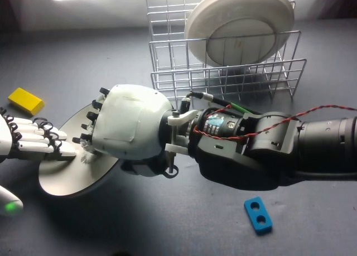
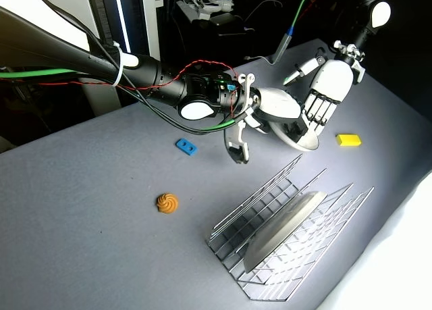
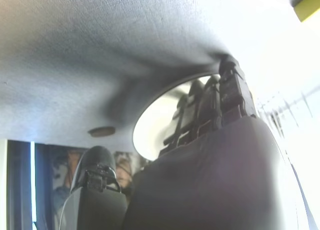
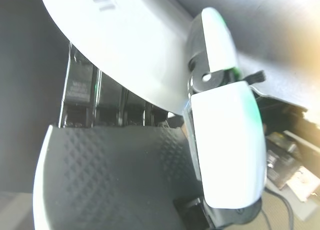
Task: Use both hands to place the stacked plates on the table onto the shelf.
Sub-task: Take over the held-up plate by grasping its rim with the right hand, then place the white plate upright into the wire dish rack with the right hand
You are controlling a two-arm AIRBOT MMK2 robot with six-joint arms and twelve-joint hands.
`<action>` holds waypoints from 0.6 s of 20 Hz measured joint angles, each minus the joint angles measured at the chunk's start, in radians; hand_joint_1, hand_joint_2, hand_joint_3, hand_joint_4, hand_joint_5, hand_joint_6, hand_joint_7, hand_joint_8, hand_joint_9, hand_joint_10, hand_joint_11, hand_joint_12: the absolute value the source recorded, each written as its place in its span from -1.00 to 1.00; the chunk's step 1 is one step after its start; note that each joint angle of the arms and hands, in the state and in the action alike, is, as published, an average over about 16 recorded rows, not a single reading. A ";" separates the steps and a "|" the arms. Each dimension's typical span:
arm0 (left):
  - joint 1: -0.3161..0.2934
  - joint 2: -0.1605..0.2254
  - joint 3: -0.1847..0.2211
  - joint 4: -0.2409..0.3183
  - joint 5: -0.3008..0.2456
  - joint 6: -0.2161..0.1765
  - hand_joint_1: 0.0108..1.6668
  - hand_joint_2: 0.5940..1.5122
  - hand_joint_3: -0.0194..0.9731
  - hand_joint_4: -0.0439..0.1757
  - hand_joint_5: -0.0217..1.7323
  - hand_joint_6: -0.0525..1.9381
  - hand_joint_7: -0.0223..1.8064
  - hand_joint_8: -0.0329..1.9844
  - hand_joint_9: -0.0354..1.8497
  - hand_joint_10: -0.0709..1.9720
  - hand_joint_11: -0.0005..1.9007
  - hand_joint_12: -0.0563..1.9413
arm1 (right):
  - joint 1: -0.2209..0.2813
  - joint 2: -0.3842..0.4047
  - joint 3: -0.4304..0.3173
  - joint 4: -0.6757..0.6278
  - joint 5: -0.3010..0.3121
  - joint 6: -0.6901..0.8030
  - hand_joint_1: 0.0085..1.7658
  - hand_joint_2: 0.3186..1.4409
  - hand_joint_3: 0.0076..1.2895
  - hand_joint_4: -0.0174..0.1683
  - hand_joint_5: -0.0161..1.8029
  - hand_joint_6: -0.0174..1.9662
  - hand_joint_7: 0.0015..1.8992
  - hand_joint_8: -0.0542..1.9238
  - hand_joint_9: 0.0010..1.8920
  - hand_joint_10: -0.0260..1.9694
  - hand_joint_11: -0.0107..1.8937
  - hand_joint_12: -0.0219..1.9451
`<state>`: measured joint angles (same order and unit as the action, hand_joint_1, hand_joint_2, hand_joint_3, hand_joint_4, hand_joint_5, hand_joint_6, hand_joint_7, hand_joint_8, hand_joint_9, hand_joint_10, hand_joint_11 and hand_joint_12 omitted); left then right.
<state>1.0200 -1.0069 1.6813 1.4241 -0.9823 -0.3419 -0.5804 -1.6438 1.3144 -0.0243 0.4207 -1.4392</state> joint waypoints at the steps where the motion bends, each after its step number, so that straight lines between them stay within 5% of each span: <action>1: -0.007 0.000 0.000 0.007 0.000 -0.001 -0.99 0.24 -0.93 -0.65 -0.98 -0.99 -0.96 -0.97 -0.99 -0.99 -0.98 -0.95 | -0.002 -0.001 0.001 -0.002 0.006 0.000 0.20 0.37 -0.99 -0.83 -0.17 -0.66 -0.13 -0.55 0.03 -0.86 -0.31 0.12; 12: -0.203 0.010 -0.001 0.150 -0.003 -0.045 -0.99 0.24 -0.93 -0.63 -0.94 -0.97 -0.93 -0.97 -0.96 -0.95 -0.97 -0.93 | -0.010 -0.006 0.009 -0.015 0.045 0.002 0.26 0.26 -0.99 -0.80 -0.14 -0.25 -0.06 -0.06 0.24 -0.80 -0.05 0.04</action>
<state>0.8172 -0.9966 1.6800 1.5741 -0.9852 -0.3866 -0.5906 -1.6502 1.3232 -0.0395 0.4662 -1.4368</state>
